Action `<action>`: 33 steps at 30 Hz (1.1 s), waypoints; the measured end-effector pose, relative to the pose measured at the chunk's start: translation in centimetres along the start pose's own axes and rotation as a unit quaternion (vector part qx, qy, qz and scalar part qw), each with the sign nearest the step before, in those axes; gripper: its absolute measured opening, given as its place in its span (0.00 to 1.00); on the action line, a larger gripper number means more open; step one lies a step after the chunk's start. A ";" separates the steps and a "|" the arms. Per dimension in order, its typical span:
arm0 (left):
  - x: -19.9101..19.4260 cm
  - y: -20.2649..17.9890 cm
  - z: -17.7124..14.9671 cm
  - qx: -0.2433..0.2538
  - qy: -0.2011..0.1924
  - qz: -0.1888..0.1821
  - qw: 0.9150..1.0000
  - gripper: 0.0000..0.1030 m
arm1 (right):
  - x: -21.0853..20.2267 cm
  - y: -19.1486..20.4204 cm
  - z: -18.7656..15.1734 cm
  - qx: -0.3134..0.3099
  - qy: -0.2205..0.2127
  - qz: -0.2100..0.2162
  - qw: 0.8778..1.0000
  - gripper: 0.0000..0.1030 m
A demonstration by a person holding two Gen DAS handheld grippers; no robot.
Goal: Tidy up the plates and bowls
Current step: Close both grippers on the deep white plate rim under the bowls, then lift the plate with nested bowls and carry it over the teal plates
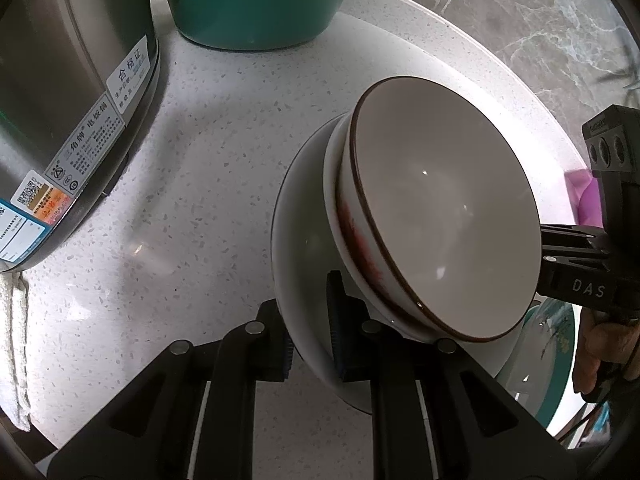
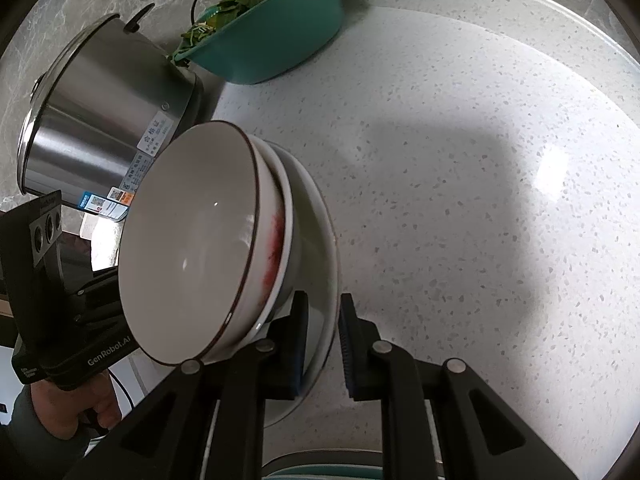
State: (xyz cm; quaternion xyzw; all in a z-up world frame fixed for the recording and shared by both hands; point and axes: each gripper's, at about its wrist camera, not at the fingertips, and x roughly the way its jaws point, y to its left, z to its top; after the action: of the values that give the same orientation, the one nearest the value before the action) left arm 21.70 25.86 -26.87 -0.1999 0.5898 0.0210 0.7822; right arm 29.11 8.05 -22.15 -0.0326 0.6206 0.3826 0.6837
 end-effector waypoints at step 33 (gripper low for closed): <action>-7.1 -11.8 -0.6 0.118 -0.015 -0.045 0.992 0.12 | -12.4 -2.5 -5.8 0.064 -0.090 -0.035 0.993 0.17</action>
State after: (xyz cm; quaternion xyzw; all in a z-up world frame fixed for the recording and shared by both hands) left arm 22.16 16.26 -17.05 -0.1324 0.5664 -0.0807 0.8094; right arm 26.51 -2.70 -13.66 0.0240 0.5783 0.3195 0.7503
